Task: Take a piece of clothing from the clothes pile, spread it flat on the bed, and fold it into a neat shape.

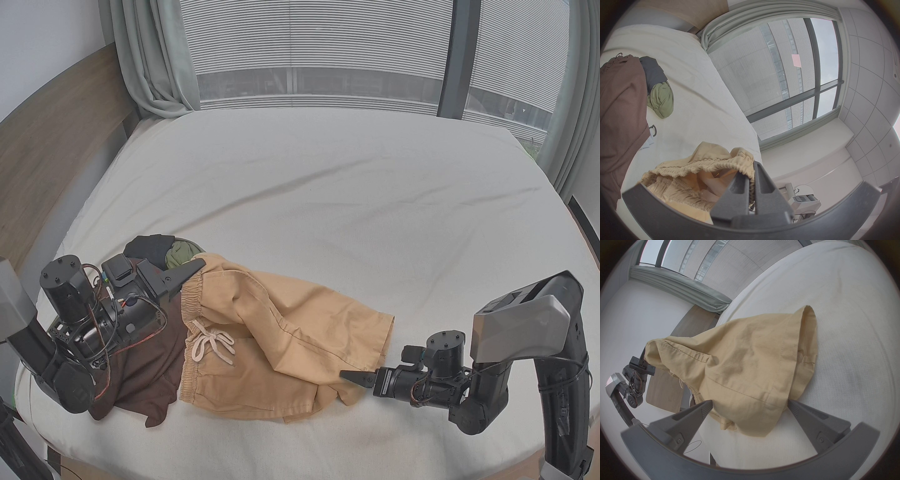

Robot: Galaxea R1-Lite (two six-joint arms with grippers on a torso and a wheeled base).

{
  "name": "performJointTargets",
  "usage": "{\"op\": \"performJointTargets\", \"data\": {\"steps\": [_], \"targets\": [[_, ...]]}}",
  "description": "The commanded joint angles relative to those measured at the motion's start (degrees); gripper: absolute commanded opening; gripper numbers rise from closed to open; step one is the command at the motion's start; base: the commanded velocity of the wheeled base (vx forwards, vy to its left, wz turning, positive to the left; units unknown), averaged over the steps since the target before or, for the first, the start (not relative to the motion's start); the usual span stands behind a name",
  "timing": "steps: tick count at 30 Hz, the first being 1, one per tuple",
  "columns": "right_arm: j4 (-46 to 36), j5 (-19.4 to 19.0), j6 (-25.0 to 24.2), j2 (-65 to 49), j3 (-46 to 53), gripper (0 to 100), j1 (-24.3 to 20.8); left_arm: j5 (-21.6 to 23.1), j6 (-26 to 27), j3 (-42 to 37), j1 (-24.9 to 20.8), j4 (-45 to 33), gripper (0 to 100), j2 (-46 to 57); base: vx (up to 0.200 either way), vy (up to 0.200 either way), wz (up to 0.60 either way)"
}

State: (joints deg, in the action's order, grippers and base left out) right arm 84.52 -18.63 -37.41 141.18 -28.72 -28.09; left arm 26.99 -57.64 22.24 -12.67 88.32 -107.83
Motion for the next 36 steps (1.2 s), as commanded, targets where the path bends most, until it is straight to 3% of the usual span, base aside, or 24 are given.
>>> {"op": "performJointTargets", "data": {"steps": [1,7,12,20,29,30,36], "targets": [[-0.76,-0.01,-0.03,1.73,-2.66,100,-0.04,-0.01,-0.02,0.00,0.01,0.01,0,0.07,0.000,0.000,0.00],[0.21,-0.09,-1.08,1.56,-3.89,100,-1.18,-0.01,-0.02,0.35,0.10,0.01,0,-0.10,0.000,0.000,0.00],[3.99,-0.18,-6.80,-1.26,-2.92,100,-2.24,-0.01,-0.19,1.32,0.98,0.01,0,-0.72,0.000,0.000,0.00],[3.90,-0.71,-7.59,-6.27,0.07,100,-2.15,-0.10,-0.28,1.93,1.06,0.01,0,-1.16,0.000,0.000,0.00],[3.99,-0.62,-8.38,-3.89,-0.90,100,-1.80,-0.10,-0.37,2.02,1.06,0.01,0,-1.16,0.000,0.000,0.00],[3.99,-0.62,-8.38,-3.89,-0.90,0,-1.88,-0.10,-0.37,2.02,1.06,0.01,0,-1.16,0.000,0.000,0.00],[3.99,-0.71,-8.38,-3.45,-0.72,0,-1.53,-0.10,-0.37,2.02,1.06,0.01,0,-1.16,0.000,0.000,0.00]]}}
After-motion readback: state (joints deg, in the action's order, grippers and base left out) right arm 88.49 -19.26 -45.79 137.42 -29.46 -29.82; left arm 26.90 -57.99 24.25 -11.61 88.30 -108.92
